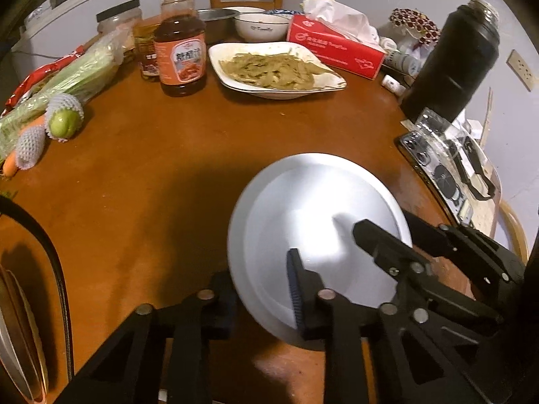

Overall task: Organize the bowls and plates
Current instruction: 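Lift the second white plate off the table with the left tool, then carry the white plate over the steel bowl with the left tool, then lower the white plate into the steel bowl and open the left tool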

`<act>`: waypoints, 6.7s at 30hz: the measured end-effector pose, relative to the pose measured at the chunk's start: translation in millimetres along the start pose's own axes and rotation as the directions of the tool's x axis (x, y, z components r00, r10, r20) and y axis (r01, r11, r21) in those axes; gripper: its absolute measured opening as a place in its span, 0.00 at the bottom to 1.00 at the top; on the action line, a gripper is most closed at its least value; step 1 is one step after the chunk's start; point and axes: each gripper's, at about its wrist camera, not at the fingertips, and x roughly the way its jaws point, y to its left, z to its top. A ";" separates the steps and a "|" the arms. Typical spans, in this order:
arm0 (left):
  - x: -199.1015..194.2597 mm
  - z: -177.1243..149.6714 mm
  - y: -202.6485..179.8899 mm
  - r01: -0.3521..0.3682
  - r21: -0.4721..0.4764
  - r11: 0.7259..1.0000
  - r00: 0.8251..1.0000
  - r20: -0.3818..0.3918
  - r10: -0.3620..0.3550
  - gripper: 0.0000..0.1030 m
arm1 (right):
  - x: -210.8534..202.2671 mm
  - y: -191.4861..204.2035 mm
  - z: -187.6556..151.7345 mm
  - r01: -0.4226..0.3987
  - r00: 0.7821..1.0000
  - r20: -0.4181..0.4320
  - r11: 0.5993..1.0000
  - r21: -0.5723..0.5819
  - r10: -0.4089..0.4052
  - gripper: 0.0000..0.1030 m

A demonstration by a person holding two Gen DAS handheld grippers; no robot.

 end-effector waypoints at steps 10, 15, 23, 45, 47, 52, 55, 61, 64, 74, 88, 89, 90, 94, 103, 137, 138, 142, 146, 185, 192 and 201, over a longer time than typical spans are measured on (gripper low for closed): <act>-15.4 -5.5 5.0 0.018 -0.013 1.000 0.999 0.042 -0.018 0.20 | -9.2 11.7 1.7 -0.006 1.000 0.022 1.000 -0.014 0.007 0.26; -34.0 -10.9 10.0 0.017 -0.022 1.000 0.997 0.080 -0.015 0.20 | -21.1 22.1 4.3 -0.015 0.999 0.050 0.999 -0.031 0.017 0.26; -65.4 -24.2 22.7 0.014 -0.045 0.999 0.991 0.134 -0.008 0.20 | -39.5 44.6 6.2 -0.032 0.996 0.086 0.997 -0.064 0.038 0.26; -136.1 -74.7 58.2 -0.031 -0.100 0.994 0.970 0.237 0.054 0.20 | -83.8 118.7 -5.3 -0.074 0.984 0.149 0.980 -0.184 0.102 0.26; -140.9 -80.6 60.6 -0.039 -0.104 0.994 0.968 0.244 0.064 0.20 | -87.2 126.4 -8.7 -0.077 0.983 0.150 0.978 -0.196 0.107 0.26; -149.5 -95.5 66.9 -0.038 -0.119 0.992 0.965 0.254 0.067 0.20 | -94.0 140.2 -16.2 -0.084 0.981 0.152 0.972 -0.217 0.118 0.26; -151.1 -102.8 68.6 -0.041 -0.122 0.992 0.965 0.254 0.071 0.20 | -96.8 144.9 -21.4 -0.088 0.981 0.152 0.971 -0.223 0.124 0.26; -147.2 -115.1 69.6 -0.048 -0.127 0.991 0.967 0.241 0.078 0.20 | -97.3 150.8 -33.7 -0.094 0.982 0.140 0.968 -0.232 0.128 0.26; -144.2 -120.2 69.4 -0.054 -0.130 0.990 0.968 0.235 0.084 0.20 | -95.7 151.2 -38.9 -0.096 0.983 0.132 0.968 -0.232 0.129 0.26; -137.8 -129.5 68.5 -0.066 -0.137 0.988 0.971 0.218 0.095 0.20 | -94.2 150.4 -50.6 -0.103 0.984 0.119 0.966 -0.236 0.134 0.26; -131.0 -134.4 66.0 -0.081 -0.146 0.986 0.973 0.202 0.110 0.20 | -92.9 148.9 -58.3 -0.107 0.984 0.112 0.966 -0.237 0.137 0.26; -130.7 -134.8 65.9 -0.084 -0.146 0.986 0.973 0.202 0.113 0.20 | -92.4 148.7 -59.2 -0.109 0.984 0.110 0.966 -0.236 0.138 0.26; -130.2 -134.7 65.4 -0.086 -0.145 0.986 0.973 0.201 0.114 0.20 | -91.7 148.5 -59.3 -0.109 0.984 0.109 0.965 -0.238 0.138 0.26; -127.5 -133.6 65.7 -0.093 -0.146 0.985 0.974 0.192 0.121 0.20 | -89.5 147.7 -59.4 -0.113 0.984 0.106 0.964 -0.239 0.142 0.26; -120.2 -133.3 64.3 -0.102 -0.146 0.984 0.975 0.179 0.128 0.20 | -82.6 143.6 -61.6 -0.121 0.984 0.098 0.965 -0.233 0.147 0.26; -119.5 -138.9 69.3 -0.117 -0.163 0.980 0.971 0.187 0.147 0.20 | -70.5 144.5 -68.9 -0.142 0.984 0.071 0.956 -0.255 0.165 0.26; -119.6 -139.0 69.2 -0.118 -0.162 0.980 0.971 0.188 0.148 0.20 | -70.6 144.5 -69.1 -0.141 0.984 0.072 0.957 -0.255 0.164 0.26; -119.8 -139.5 69.6 -0.121 -0.161 0.980 0.970 0.189 0.151 0.20 | -69.0 144.8 -69.7 -0.141 0.984 0.067 0.957 -0.253 0.162 0.26; -119.6 -139.6 69.5 -0.123 -0.158 0.980 0.970 0.188 0.152 0.20 | -68.4 144.1 -70.2 -0.143 0.984 0.064 0.957 -0.251 0.164 0.26; -134.6 -143.0 73.0 -0.115 -0.166 0.979 0.960 0.233 0.152 0.40 | -83.1 140.1 -66.9 -0.138 0.984 0.083 0.966 -0.217 0.159 0.37; -144.9 -146.9 72.0 -0.120 -0.165 0.979 0.954 0.255 0.160 0.41 | -92.6 139.5 -64.4 -0.135 0.982 0.105 0.968 -0.213 0.160 0.40; -161.6 -153.8 73.2 -0.132 -0.176 0.975 0.940 0.290 0.179 0.46 | -107.2 136.4 -61.4 -0.121 0.980 0.131 0.972 -0.202 0.149 0.48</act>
